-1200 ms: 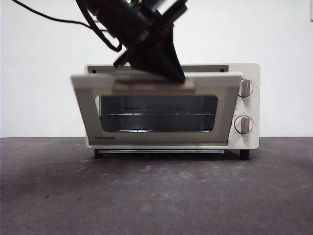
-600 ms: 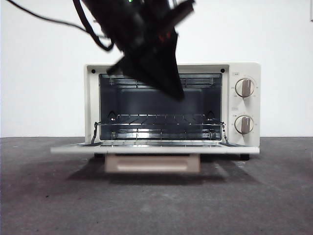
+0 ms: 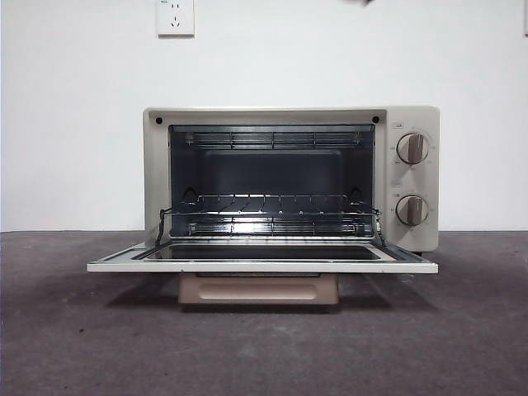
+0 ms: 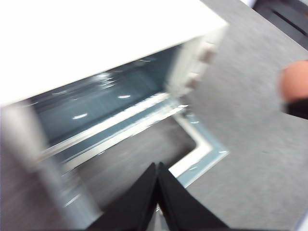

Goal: Eggoven

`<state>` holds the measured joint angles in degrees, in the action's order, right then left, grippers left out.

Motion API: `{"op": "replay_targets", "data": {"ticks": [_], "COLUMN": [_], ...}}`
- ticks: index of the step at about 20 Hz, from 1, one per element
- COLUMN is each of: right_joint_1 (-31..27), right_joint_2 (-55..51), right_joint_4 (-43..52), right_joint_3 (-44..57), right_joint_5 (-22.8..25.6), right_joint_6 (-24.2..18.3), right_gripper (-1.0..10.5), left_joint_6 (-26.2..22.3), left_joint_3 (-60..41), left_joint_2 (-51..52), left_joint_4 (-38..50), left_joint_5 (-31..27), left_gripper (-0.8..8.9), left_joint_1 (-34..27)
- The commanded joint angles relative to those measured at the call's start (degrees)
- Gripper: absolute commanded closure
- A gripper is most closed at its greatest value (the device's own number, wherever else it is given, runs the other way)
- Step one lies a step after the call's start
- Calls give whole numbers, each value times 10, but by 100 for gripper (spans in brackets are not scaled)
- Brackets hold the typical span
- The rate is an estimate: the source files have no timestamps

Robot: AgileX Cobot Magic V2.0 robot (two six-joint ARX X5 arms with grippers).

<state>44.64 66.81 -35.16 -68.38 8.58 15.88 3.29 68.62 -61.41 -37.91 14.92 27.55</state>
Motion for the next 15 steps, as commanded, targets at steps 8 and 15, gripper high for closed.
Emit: {"op": "replay_targets", "data": {"ticks": [8,15], "right_joint_1": [-80,-104], "right_joint_2": [147,257], "right_joint_4": [177,269], "right_joint_3": [50,50], "right_joint_5": [-63,-76], "right_joint_6": [-7,-7], "right_gripper": [944,944], "left_joint_6": [-9,-9], "left_joint_3": [-132,-133], "left_joint_2": [203,284], "left_joint_4": [-38,-82], "left_joint_5": [17,17], "left_gripper": [807,807], "left_joint_1": [-86,-87]}}
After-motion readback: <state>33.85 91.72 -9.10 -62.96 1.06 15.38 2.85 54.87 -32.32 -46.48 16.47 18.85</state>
